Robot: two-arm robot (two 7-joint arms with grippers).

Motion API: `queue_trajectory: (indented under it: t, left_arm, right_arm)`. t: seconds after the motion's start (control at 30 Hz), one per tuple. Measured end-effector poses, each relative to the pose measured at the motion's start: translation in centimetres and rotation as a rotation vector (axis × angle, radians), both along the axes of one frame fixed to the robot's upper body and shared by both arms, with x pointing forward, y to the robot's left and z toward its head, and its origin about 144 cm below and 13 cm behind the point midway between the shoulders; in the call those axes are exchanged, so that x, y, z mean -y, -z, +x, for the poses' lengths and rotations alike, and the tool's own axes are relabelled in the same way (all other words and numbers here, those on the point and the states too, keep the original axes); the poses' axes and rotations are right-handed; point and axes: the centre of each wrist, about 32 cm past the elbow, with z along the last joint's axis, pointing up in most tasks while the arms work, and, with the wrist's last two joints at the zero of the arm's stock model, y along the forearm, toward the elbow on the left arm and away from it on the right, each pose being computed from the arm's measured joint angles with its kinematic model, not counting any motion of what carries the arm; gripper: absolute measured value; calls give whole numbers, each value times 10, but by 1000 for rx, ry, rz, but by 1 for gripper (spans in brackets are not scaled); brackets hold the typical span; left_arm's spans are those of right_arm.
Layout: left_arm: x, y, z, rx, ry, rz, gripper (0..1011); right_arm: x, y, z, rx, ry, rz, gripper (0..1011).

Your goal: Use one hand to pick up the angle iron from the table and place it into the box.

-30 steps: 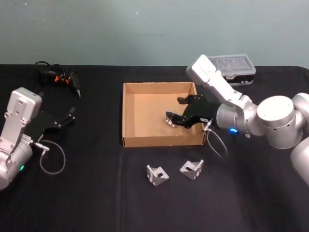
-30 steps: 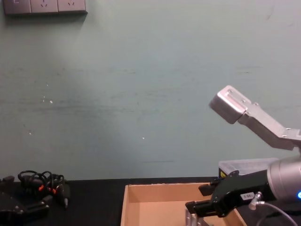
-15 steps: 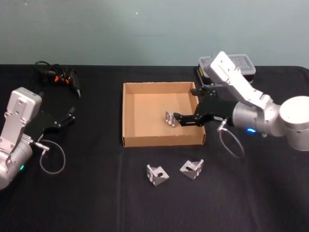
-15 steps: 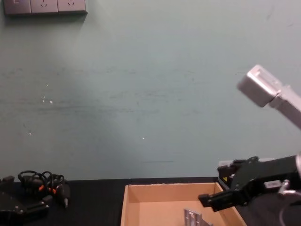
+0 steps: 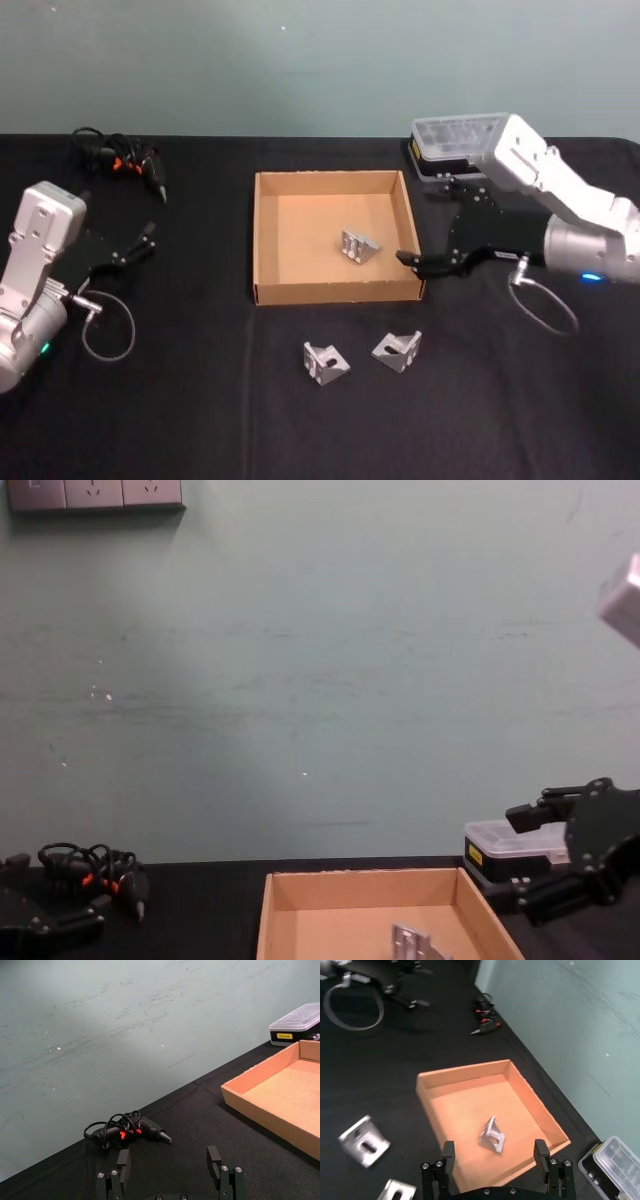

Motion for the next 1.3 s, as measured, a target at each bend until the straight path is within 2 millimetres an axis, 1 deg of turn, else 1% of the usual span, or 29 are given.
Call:
queue_trajectory:
  t: [0.17, 0.3, 0.47, 0.53, 0.6, 0.67, 0.8, 1.03, 1.3]
  left_arm:
    - [0, 0, 0, 0, 0, 0, 1000]
    - [0, 0, 0, 0, 0, 0, 1000]
    - [0, 0, 0, 0, 0, 0, 1000]
    - [0, 0, 0, 0, 0, 0, 1000]
    - [0, 0, 0, 0, 0, 0, 1000]
    - [0, 0, 0, 0, 0, 0, 1000]
    - [0, 0, 0, 0, 0, 0, 1000]
    - [0, 0, 0, 0, 0, 0, 1000]
    - [0, 0, 0, 0, 0, 0, 1000]
  right_arm:
    - [7, -11, -7, 8, -76, -66, 1004]
    - [11, -22, -11, 9, -168, -151, 1004]
    - [12, -32, -12, 5, -260, -234, 1004]
    - [11, -38, -11, 6, -319, -305, 1004]
    - [11, -39, -11, 5, -333, -323, 1004]
    - [8, -42, -10, 4, -383, -395, 1004]
    - [3, -43, -9, 0, -428, -460, 1004]
    - [-6, -39, -5, -9, -475, -523, 1004]
    - [-19, -33, 1, -20, -510, -552, 1004]
